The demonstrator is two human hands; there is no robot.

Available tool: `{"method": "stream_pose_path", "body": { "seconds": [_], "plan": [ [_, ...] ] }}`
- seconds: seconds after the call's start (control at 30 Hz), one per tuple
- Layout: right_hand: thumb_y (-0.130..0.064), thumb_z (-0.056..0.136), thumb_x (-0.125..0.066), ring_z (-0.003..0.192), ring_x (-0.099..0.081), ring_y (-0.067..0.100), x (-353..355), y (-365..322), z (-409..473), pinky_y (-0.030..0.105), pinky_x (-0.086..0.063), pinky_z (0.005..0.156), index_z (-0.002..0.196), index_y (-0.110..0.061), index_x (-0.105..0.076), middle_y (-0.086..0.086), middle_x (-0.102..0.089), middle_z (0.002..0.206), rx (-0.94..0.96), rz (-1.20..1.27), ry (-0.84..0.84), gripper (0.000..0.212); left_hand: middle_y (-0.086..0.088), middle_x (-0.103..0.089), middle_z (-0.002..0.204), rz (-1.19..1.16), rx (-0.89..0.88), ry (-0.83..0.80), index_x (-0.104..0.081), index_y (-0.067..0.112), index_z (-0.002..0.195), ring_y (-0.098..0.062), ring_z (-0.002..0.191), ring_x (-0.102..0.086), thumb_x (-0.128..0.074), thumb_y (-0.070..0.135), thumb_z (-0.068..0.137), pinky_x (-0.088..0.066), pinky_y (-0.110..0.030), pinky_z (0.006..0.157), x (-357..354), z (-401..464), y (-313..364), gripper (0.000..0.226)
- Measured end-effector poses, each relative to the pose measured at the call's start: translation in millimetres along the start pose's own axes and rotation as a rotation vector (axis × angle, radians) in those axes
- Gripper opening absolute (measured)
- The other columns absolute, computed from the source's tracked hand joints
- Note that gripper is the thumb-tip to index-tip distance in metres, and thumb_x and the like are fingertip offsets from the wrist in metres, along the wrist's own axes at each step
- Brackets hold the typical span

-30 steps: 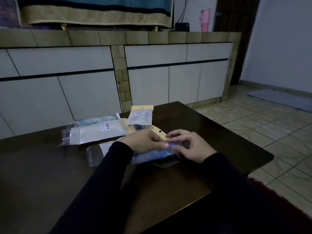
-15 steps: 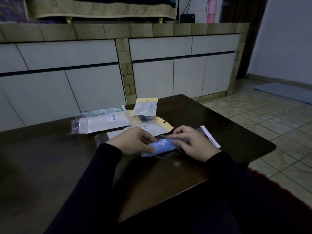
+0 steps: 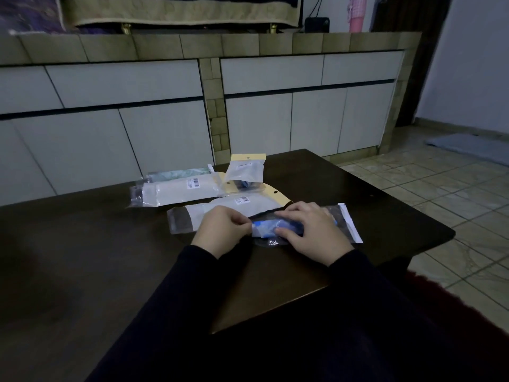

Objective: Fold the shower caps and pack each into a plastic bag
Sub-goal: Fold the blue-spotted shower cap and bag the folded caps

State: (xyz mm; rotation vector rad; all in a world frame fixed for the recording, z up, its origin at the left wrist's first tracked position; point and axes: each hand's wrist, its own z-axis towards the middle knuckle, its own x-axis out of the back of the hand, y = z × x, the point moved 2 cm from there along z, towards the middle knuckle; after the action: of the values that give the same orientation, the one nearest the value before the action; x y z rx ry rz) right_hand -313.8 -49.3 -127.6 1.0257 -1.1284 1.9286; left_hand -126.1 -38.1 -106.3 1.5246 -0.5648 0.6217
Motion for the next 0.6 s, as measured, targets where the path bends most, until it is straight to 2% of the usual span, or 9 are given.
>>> {"method": "stream_pose_path", "body": {
  "seconds": [0.1, 0.23, 0.37, 0.5, 0.6],
  "plan": [
    [-0.05, 0.09, -0.056, 0.116, -0.041, 0.008, 1, -2, -2, 0.035, -0.029, 0.106, 0.132, -0.034, -0.054, -0.011, -0.052, 0.124, -0.05, 0.018, 0.049, 0.046, 0.005, -0.063, 0.073, -0.098, 0.031, 0.002, -0.073, 0.022, 0.101, -0.006, 0.065, -0.054, -0.063, 0.027, 0.09, -0.04, -0.017, 0.054, 0, -3, 1, 0.015],
    [-0.049, 0.09, -0.056, 0.117, -0.042, 0.009, 0, -7, -3, 0.036, -0.028, 0.106, 0.131, -0.031, -0.056, -0.009, -0.052, 0.125, -0.097, 0.011, 0.051, 0.044, 0.0, -0.06, 0.067, -0.193, 0.084, -0.084, -0.07, 0.024, 0.104, -0.007, 0.055, -0.05, -0.056, 0.024, 0.094, -0.038, -0.016, 0.045, -4, -7, 3, 0.017],
    [-0.044, 0.094, -0.051, 0.119, -0.041, 0.011, -7, -23, -5, 0.041, -0.022, 0.105, 0.13, -0.03, -0.056, -0.009, -0.051, 0.126, -0.088, -0.027, 0.047, 0.039, -0.006, -0.062, 0.079, -0.38, 0.128, -0.197, -0.069, 0.015, 0.106, -0.008, 0.051, -0.047, -0.053, 0.015, 0.094, -0.033, -0.016, 0.038, -11, -7, 9, 0.02],
    [-0.036, 0.096, -0.051, 0.124, -0.039, 0.013, -6, -28, -2, 0.04, -0.021, 0.107, 0.132, -0.028, -0.055, -0.006, -0.048, 0.132, -0.144, 0.015, 0.004, 0.037, -0.003, -0.064, 0.085, -0.349, 0.11, -0.188, -0.069, 0.02, 0.108, -0.01, 0.055, -0.047, -0.058, 0.03, 0.092, -0.032, -0.017, 0.038, -9, -5, 5, 0.022],
    [-0.018, 0.098, -0.047, 0.124, -0.045, 0.014, 0, -29, 2, 0.034, -0.032, 0.109, 0.13, -0.021, -0.058, -0.003, -0.049, 0.135, -0.184, 0.157, 0.027, 0.035, 0.003, -0.063, 0.077, -0.338, 0.082, -0.103, -0.07, 0.021, 0.103, -0.006, 0.056, -0.05, -0.068, 0.036, 0.086, -0.034, -0.015, 0.04, -11, -6, 2, 0.023]
  ]
}}
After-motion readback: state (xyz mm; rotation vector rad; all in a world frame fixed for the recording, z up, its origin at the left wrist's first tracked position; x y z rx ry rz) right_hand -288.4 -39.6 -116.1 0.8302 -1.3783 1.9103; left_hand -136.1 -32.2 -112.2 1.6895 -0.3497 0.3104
